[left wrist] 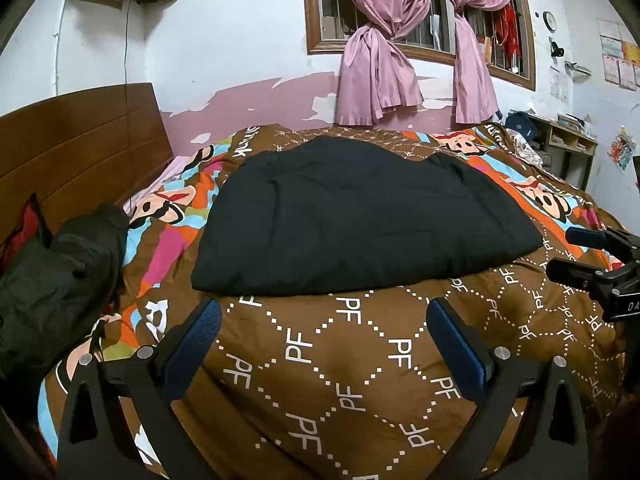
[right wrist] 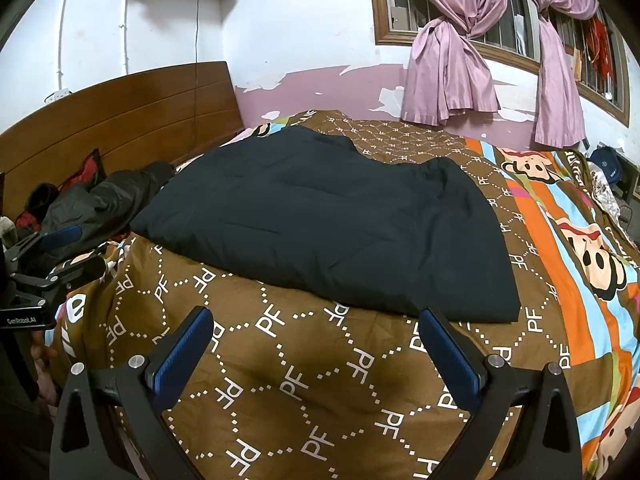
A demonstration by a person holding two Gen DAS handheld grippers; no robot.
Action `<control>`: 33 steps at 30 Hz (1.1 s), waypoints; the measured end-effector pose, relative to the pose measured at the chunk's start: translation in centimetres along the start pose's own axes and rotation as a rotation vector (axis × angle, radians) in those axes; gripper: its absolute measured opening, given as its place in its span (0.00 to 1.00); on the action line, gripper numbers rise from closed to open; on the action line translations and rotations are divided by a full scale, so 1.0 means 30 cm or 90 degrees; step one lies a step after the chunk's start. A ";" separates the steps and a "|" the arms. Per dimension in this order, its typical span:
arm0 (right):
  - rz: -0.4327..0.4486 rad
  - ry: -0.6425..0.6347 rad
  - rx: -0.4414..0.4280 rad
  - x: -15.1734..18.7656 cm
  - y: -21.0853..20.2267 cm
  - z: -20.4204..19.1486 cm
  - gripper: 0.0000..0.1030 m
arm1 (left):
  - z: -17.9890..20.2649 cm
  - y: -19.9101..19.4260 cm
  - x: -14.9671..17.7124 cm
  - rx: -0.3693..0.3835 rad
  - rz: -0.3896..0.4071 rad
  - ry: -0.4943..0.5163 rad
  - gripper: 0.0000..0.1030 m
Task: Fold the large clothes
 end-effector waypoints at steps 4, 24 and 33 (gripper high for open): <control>0.006 -0.003 -0.001 -0.006 -0.003 -0.013 1.00 | 0.001 0.000 0.000 -0.001 -0.001 -0.001 0.97; 0.007 -0.002 -0.002 -0.009 -0.004 -0.019 1.00 | -0.003 -0.001 0.005 0.001 -0.003 -0.004 0.97; 0.007 -0.002 -0.002 -0.009 -0.004 -0.018 1.00 | -0.001 -0.004 0.005 0.001 -0.004 -0.004 0.97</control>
Point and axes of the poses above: each gripper's, at about its wrist camera, not at the fingertips, and y roughly the way its jaws point, z to its right, x to its underside, the point moved 7 cm from there along y, roughly the way its jaws point, and after that the axes turned 2 degrees about x, right-handed, at the moved point
